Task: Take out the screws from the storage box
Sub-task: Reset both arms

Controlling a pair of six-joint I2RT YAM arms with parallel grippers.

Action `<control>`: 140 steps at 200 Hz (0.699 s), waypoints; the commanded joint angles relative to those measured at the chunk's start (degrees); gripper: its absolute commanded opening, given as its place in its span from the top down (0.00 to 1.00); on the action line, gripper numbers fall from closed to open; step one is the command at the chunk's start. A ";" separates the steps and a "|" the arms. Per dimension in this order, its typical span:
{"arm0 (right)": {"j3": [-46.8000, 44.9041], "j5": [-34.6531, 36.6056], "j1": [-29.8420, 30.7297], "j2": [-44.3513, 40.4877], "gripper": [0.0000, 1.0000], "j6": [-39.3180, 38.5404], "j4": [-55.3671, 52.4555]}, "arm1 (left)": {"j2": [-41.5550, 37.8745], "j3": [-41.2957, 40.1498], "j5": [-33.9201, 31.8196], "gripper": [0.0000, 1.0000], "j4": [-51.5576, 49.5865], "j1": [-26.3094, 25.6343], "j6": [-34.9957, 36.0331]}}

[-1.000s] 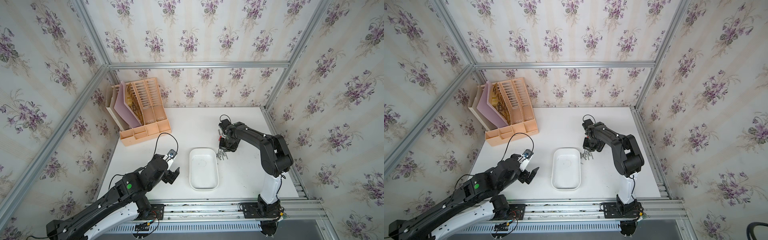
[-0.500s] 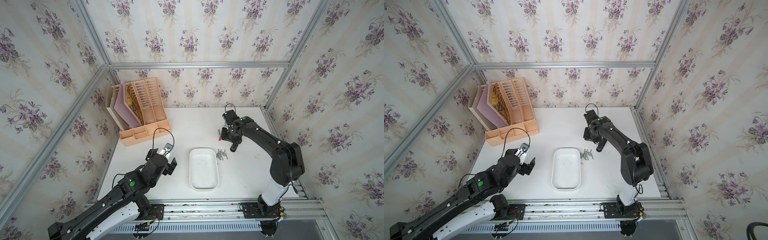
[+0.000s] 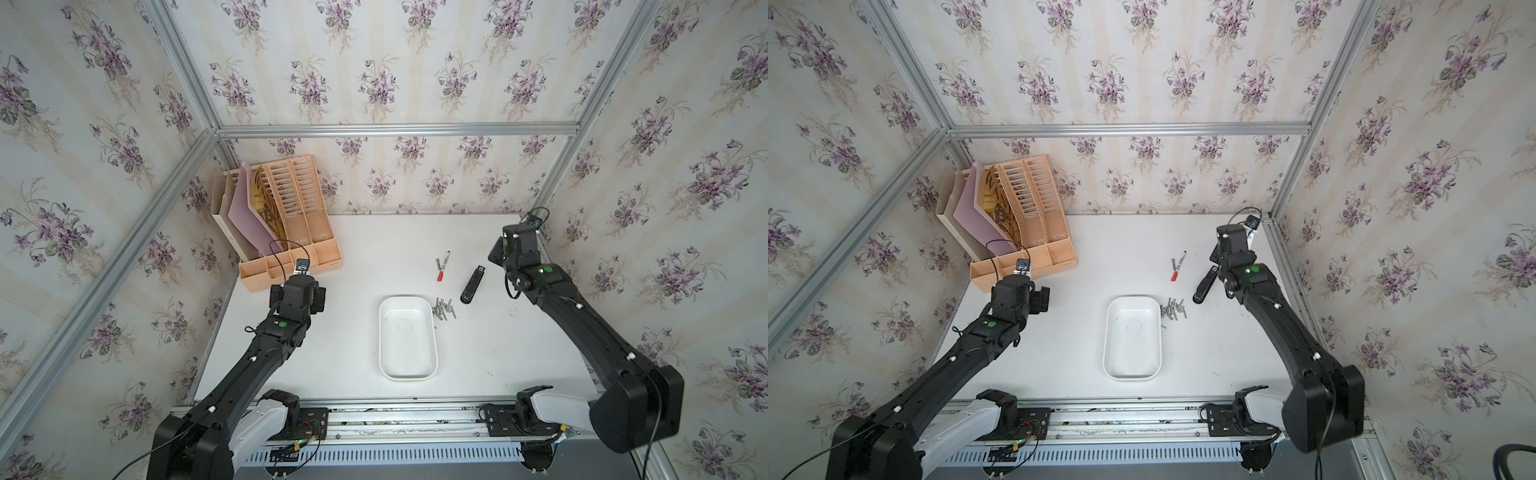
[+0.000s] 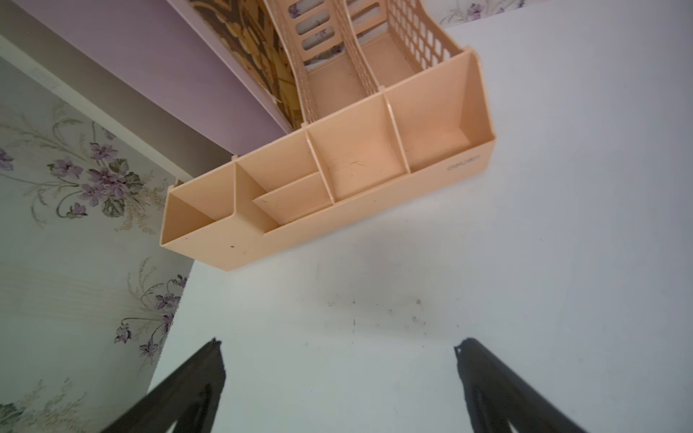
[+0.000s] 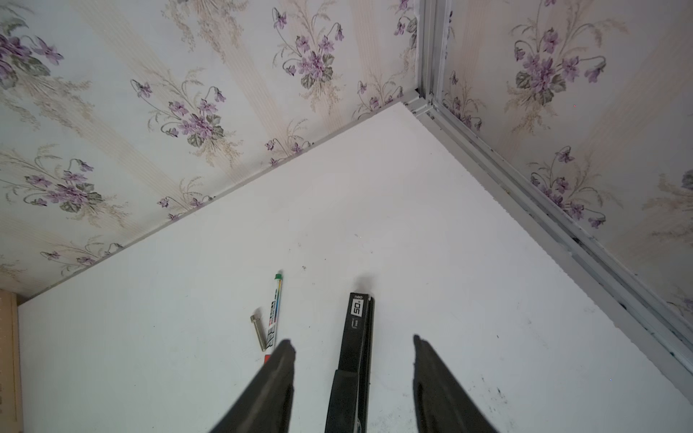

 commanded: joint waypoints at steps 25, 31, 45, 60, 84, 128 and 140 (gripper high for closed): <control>-14.47 18.25 -0.74 0.21 0.18 -10.13 18.65 | 9.31 -5.14 0.97 0.01 22.64 5.27 0.98; -15.79 20.04 -1.07 0.93 0.15 -9.88 19.15 | 10.84 -5.53 1.45 0.01 25.11 5.60 0.95; -21.12 19.64 -2.60 0.70 0.05 -11.14 24.30 | 14.53 -6.07 3.36 0.01 29.11 6.34 0.03; -28.80 13.77 -4.58 -1.51 0.00 -12.90 34.79 | 18.08 -2.62 3.81 0.01 26.53 6.97 -1.05; -38.20 5.14 -7.11 -3.11 0.00 -15.81 50.37 | 20.15 -1.47 5.49 0.01 27.59 7.17 -0.27; -49.46 -1.95 -7.88 -2.25 0.01 -25.31 74.79 | 25.91 -2.66 7.61 0.01 36.30 7.28 2.07; -49.31 -5.56 -7.99 -0.40 0.03 -27.20 77.55 | 25.06 -4.37 8.14 0.01 39.03 7.49 2.22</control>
